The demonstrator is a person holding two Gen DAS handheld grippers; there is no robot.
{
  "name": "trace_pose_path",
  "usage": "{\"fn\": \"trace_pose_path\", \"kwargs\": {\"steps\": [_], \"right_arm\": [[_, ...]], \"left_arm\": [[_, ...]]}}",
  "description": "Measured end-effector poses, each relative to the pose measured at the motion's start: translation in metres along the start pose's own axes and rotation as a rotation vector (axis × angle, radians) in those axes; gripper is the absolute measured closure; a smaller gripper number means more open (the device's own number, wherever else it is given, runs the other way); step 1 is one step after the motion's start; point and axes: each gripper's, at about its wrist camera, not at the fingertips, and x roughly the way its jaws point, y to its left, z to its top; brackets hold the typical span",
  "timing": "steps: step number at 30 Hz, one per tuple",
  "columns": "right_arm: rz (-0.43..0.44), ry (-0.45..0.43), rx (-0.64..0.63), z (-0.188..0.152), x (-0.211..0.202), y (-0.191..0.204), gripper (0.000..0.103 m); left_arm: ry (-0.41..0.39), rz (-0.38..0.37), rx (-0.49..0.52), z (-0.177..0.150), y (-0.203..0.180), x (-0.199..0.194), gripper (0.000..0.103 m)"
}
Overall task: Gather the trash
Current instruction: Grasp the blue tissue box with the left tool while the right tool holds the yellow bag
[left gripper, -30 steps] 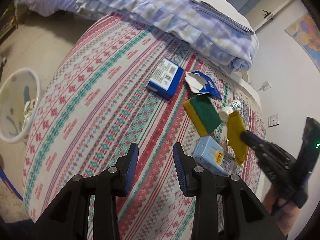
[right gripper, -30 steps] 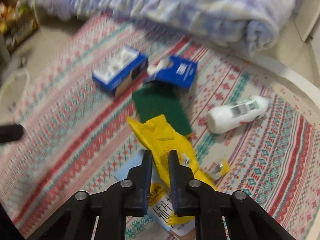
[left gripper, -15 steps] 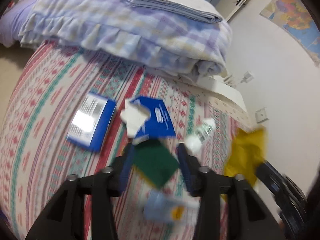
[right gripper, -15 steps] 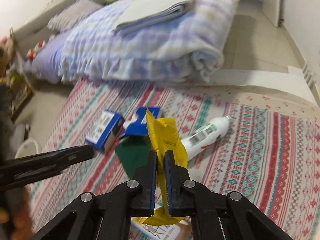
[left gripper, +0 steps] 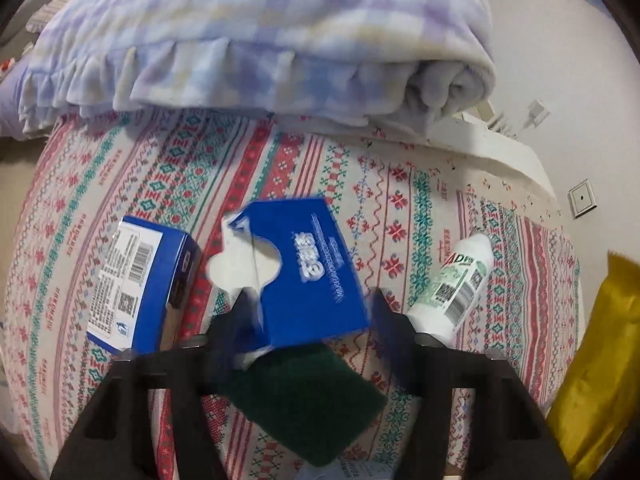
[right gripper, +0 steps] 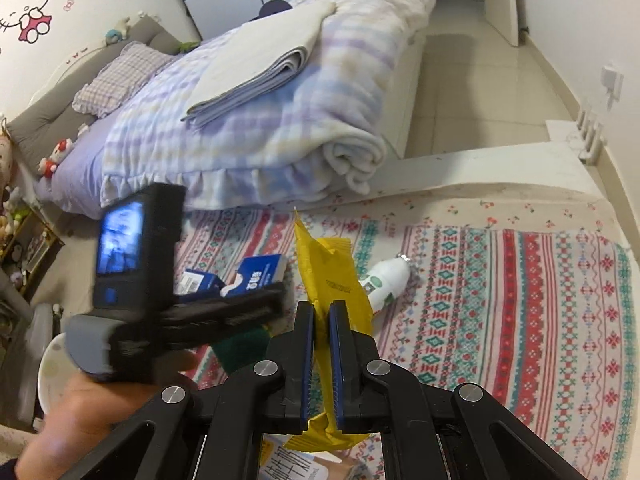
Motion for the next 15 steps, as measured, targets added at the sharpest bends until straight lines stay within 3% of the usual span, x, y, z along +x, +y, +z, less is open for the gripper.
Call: {"fn": "trace_pose_path", "kwargs": {"steps": [3, 8, 15], "right_arm": [[0.003, -0.003, -0.008, 0.0, 0.0, 0.003, 0.097], [0.013, -0.014, -0.014, 0.0, -0.003, 0.006, 0.097], [0.037, -0.035, -0.01, 0.002, -0.009, 0.013, 0.097]], "left_arm": [[-0.046, -0.029, -0.003, -0.004, 0.008, -0.013, 0.052], [-0.07, -0.134, -0.066, -0.012, 0.026, -0.043, 0.053], [-0.107, -0.184, -0.088, -0.03, 0.056, -0.096, 0.053]]}}
